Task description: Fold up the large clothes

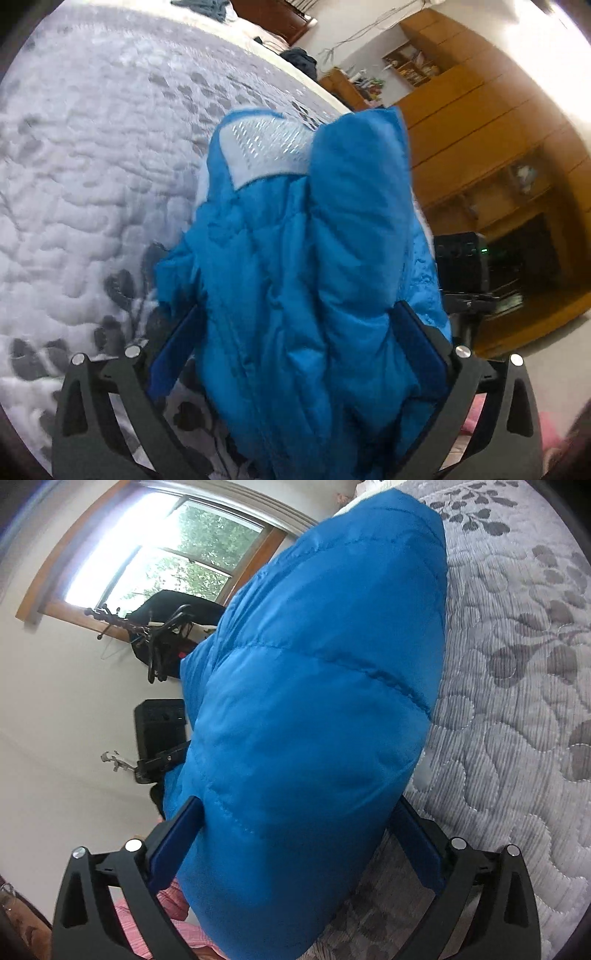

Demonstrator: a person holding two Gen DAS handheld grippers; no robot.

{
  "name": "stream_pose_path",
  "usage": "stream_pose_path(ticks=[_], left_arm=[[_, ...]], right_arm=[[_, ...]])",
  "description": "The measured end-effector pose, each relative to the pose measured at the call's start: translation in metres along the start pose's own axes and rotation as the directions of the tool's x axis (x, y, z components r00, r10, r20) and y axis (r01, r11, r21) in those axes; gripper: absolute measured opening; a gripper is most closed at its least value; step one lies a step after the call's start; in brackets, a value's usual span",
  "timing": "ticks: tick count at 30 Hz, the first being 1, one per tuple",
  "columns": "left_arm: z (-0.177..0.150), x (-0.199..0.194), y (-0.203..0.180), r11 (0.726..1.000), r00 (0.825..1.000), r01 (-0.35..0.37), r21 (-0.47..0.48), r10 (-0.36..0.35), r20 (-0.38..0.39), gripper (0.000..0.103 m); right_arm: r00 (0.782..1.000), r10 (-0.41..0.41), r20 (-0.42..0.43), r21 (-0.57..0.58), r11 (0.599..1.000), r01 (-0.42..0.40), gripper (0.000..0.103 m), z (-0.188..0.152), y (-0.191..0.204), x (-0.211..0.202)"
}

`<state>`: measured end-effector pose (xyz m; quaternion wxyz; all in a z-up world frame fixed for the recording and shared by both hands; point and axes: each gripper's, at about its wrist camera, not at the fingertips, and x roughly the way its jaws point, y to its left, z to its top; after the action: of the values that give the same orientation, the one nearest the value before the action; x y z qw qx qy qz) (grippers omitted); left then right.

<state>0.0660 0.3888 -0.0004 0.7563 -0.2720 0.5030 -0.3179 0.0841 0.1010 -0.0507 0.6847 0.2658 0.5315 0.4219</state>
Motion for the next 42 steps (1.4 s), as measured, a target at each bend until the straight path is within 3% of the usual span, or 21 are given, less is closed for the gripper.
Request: stream_pose_path(ticks=[5, 7, 9, 11, 15, 22, 29, 36, 42], left_arm=[[-0.007, 0.007, 0.005, 0.994, 0.994, 0.106, -0.008, -0.106, 0.012, 0.101], [-0.010, 0.011, 0.004, 0.993, 0.992, 0.122, -0.003, -0.121, 0.024, 0.101], [-0.013, 0.012, 0.000, 0.993, 0.991, 0.121, 0.000, -0.121, 0.050, 0.099], [-0.017, 0.013, -0.002, 0.992, 0.990, 0.124, 0.000, -0.124, 0.068, 0.084], [-0.023, 0.017, -0.009, 0.990, 0.985, 0.142, -0.017, -0.139, 0.102, 0.071], [-0.022, 0.040, -0.047, 0.979, 0.974, 0.202, 0.010, -0.202, 0.101, 0.052], [0.012, 0.089, -0.100, 0.964, 0.961, 0.261, 0.047, -0.264, 0.076, 0.052], [0.047, 0.160, -0.121, 0.978, 0.980, 0.196, 0.071, -0.198, 0.020, 0.052], [0.056, 0.186, -0.118, 0.981, 0.987, 0.157, 0.115, -0.160, 0.020, 0.060]], right_arm=[[1.000, -0.001, -0.004, -0.012, 1.000, 0.001, 0.100, 0.006, 0.004, 0.017], [1.000, -0.013, -0.003, -0.026, 1.000, 0.013, 0.100, 0.008, 0.012, 0.025], [1.000, -0.024, 0.007, -0.040, 0.999, 0.024, 0.093, 0.006, 0.017, 0.024], [0.999, -0.029, 0.020, -0.051, 0.998, 0.030, 0.084, 0.005, 0.021, 0.020], [0.998, -0.047, 0.043, -0.082, 0.995, 0.050, 0.070, 0.000, 0.031, 0.007], [0.988, -0.082, 0.131, -0.140, 0.985, 0.100, 0.066, 0.000, 0.047, -0.046], [0.971, -0.140, 0.194, -0.138, 0.976, 0.168, 0.066, 0.015, 0.044, -0.118], [0.957, -0.211, 0.198, -0.053, 0.973, 0.226, 0.066, 0.045, -0.012, -0.156], [0.972, -0.139, 0.191, 0.062, 0.990, 0.130, 0.070, 0.050, -0.083, -0.157]])
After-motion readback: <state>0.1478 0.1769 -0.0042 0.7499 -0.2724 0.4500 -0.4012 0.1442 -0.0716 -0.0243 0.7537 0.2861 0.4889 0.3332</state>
